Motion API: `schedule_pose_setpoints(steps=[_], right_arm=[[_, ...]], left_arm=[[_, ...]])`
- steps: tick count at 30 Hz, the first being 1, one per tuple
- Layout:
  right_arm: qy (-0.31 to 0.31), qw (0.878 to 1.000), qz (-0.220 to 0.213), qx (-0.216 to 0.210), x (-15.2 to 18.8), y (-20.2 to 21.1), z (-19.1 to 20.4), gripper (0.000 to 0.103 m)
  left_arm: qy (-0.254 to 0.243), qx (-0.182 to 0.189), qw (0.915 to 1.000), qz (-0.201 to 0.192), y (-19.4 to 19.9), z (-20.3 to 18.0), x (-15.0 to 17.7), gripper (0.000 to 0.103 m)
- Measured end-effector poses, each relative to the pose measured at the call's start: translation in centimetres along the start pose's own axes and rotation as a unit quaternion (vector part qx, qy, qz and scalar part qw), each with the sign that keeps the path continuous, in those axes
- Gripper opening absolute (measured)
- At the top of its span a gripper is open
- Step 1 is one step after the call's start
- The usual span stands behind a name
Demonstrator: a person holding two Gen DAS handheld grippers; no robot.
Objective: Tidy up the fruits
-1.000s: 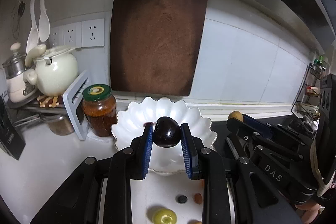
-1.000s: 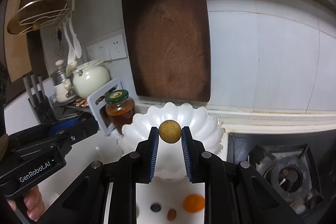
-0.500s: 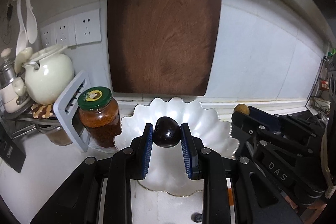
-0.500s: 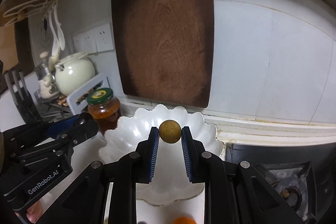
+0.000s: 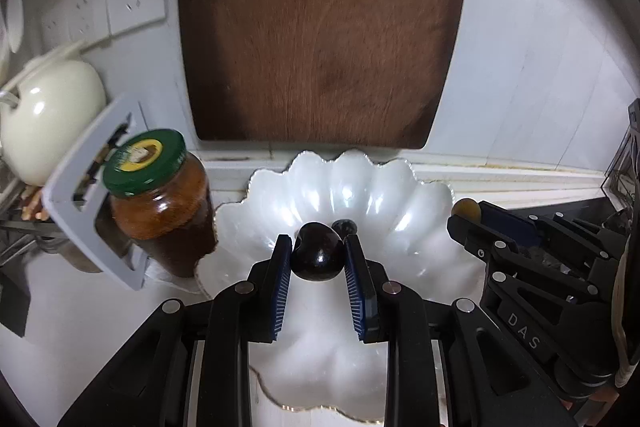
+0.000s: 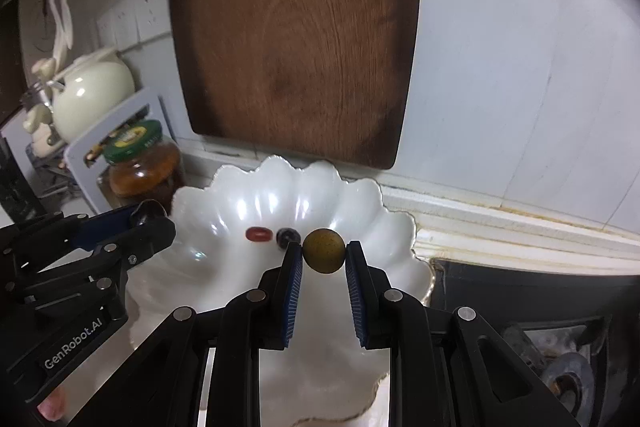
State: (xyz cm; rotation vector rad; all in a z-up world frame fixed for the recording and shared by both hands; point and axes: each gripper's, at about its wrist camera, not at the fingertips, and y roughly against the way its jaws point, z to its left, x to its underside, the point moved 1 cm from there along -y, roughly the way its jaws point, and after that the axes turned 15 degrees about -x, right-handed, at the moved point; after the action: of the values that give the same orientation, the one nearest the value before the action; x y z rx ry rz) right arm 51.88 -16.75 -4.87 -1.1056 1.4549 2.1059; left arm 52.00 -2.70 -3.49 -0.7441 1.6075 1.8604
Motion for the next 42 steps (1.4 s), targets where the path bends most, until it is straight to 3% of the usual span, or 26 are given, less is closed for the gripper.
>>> schedule_pose_setpoints(steps=[13,21,25,31,42], right_arm=[[-0.013,0.997,0.072,0.001,0.2,-5.1,-1.5,0.024],[-0.038,0.995,0.096,0.003,1.0,-6.2,-2.3,0.025],[-0.038,0.995,0.094,0.013,1.1,-5.7,-2.5,0.03],[-0.044,0.995,0.085,0.013,1.2,-3.9,-2.3,0.03],[-0.041,0.999,0.027,0.009,0.7,2.5,-0.2,0.03]], left_arm=[[-0.012,-0.006,0.9974,0.071,-5.8,-1.2,-0.2,0.027],[-0.012,0.0,0.9963,0.085,-6.5,-1.2,0.1,0.028],[-0.017,-0.008,0.9971,0.073,-5.7,-1.3,0.2,0.04],[-0.02,-0.024,0.9977,0.059,-3.5,-1.0,0.2,0.046],[-0.033,-0.035,0.9988,-0.009,4.0,0.1,0.5,0.055]])
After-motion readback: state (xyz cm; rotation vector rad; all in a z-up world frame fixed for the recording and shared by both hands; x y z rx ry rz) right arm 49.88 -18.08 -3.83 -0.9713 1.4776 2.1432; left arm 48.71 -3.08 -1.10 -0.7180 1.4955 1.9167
